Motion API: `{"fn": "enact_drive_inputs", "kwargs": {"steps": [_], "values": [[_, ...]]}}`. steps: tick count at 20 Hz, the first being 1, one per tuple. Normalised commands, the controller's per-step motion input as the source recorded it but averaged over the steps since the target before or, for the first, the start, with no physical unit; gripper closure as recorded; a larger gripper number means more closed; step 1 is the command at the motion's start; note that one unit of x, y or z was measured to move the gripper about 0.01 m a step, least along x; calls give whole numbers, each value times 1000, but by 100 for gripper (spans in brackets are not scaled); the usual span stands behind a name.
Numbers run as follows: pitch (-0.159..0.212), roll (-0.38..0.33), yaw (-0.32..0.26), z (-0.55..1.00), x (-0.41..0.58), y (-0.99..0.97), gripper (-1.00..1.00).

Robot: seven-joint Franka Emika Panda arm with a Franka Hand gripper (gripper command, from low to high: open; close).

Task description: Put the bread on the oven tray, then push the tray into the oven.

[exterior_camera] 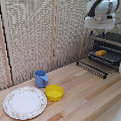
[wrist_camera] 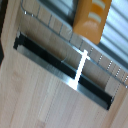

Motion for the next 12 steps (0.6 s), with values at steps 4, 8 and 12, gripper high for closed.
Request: {"fn": "enact_drive_inputs", "kwargs": {"steps": [4,8,12], "values": [[145,-319,195,-41,-109,59,-100],[197,-252,148,-114,-54,309,-100],[230,-181,89,-109,-108,563,-100]]}}
